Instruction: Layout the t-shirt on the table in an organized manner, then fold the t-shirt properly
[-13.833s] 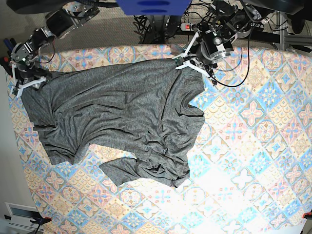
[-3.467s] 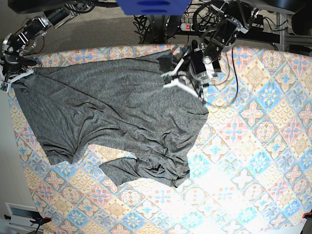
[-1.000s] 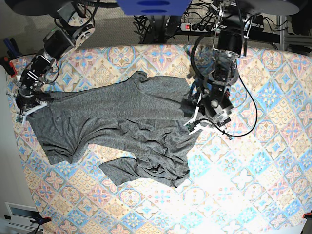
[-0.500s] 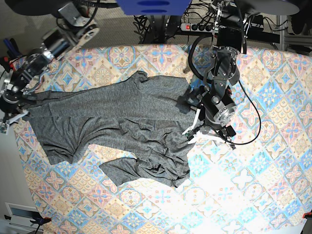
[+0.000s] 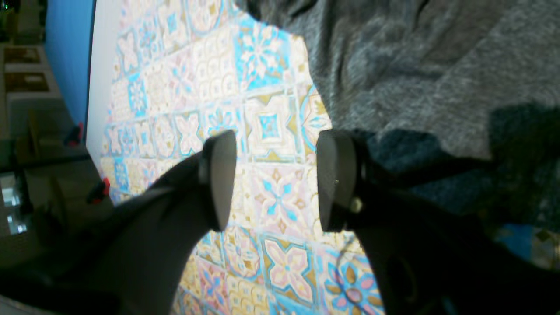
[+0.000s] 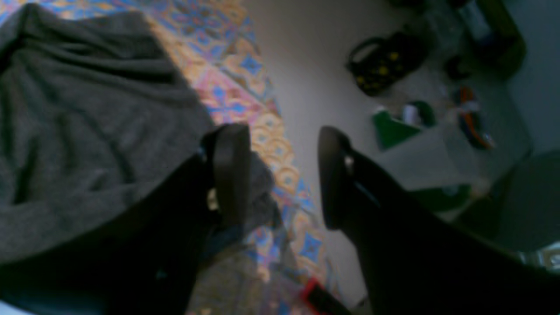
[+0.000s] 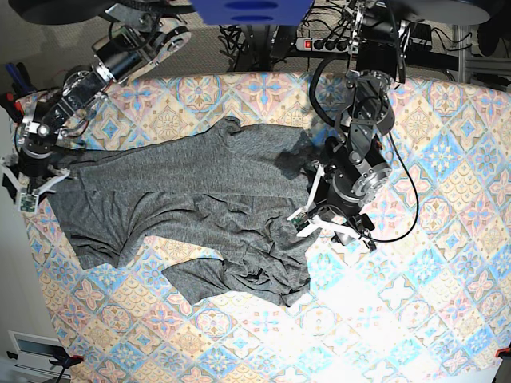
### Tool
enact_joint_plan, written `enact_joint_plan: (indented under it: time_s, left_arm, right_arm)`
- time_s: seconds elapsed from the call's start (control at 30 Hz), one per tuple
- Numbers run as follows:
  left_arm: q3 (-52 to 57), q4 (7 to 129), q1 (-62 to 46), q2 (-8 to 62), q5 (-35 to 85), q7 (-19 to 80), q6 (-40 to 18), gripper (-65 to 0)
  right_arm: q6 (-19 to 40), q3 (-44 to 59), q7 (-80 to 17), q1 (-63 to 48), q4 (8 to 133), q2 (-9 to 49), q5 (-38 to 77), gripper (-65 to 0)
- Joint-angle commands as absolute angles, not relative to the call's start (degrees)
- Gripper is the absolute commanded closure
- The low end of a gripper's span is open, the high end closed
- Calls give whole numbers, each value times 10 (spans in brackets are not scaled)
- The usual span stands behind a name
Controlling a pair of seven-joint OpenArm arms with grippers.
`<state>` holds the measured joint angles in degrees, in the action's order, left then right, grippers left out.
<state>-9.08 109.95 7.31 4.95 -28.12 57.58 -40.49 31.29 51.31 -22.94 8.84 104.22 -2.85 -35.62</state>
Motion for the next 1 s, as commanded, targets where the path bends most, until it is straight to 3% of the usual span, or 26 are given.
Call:
enact_joint_plan:
  time_s: [0.0,0.37,0.47,0.77,0.97]
  left_arm:
    - [-90,1108,85,48,-281,567,-400,-290]
    - [-24,1062,90,-15,-285,566,-400,-291]
    - [-17,1044,90,-21,-286,567,-400,-291]
    - [9,1019,79,-22,-287,568,-400,-290]
    - [29,1019,69,-30,-288,568,-400,-290]
  right_arm:
    - [306,511,-217,90,1055,-22,-350,-243]
    - [307,342,-218,55,994,-17,-347,-244]
    - [307,306,-217,56,936,22,-345,-243]
    - [309,260,-211,206,768,81,-314,-243]
    - [378,261,-210,259,647,109,-313,-243]
